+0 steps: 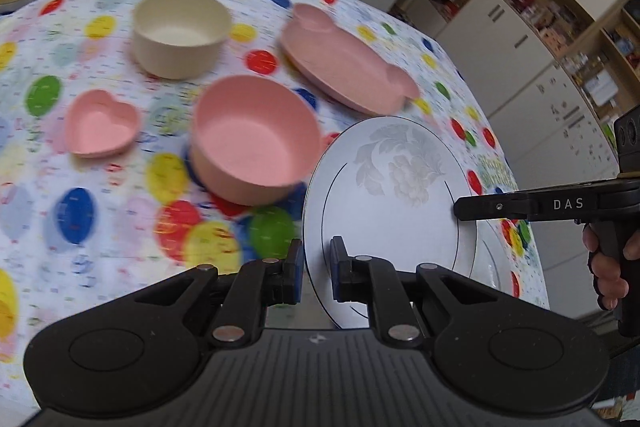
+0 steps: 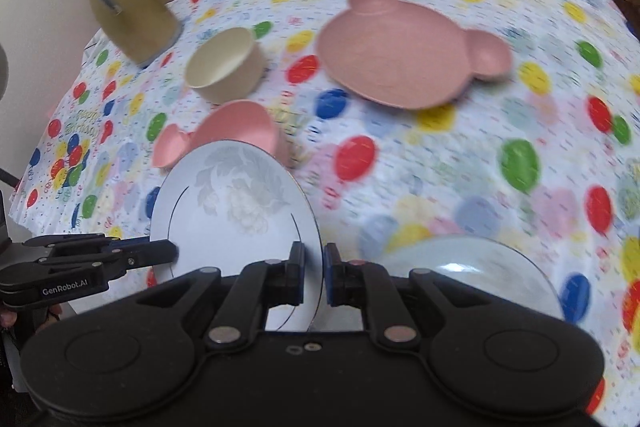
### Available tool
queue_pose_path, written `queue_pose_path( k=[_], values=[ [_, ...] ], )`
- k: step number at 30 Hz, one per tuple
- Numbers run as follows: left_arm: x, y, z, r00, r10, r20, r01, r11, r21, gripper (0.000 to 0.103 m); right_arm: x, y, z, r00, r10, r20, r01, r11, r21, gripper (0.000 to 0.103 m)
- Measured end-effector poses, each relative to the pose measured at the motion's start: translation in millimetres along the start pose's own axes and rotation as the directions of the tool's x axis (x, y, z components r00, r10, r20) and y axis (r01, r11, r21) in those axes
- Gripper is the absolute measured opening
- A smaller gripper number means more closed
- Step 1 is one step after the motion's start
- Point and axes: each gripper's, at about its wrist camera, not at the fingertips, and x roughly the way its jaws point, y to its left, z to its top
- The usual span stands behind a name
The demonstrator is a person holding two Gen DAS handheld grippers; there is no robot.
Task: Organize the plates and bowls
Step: 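Lift the small white plate with both grippers and carry it to the large plate, then lower the small white plate onto the large white plate with both grippers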
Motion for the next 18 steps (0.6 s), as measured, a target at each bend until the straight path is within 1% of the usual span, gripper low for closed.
queue_pose_path(
  k=[5,10,14,18],
  values=[
    [30,-49,-6,0.999,-0.011,-0.036,0.013,0.999,0.049,0.012,-22,-51,-27,1.0,-0.018,0.013,0.017,0.998,0.066,0.009],
    [58,-83,-13,0.997,-0.004,-0.08,0.012,0.995,0.095,0.012,-31,-94,-51,1.0,-0.022,0.011,0.021,0.993,0.119,0.009],
    [77,-102,-22,0.994,0.014,-0.111,-0.001,0.993,0.121,0.012,-30,-122,-69,1.0,-0.023,-0.008,0.024,0.988,0.152,0.009],
    [91,-116,-31,0.991,0.041,-0.126,-0.023,0.99,0.142,0.012,-24,-137,-81,0.999,-0.032,-0.033,0.037,0.986,0.16,0.01]
  ],
)
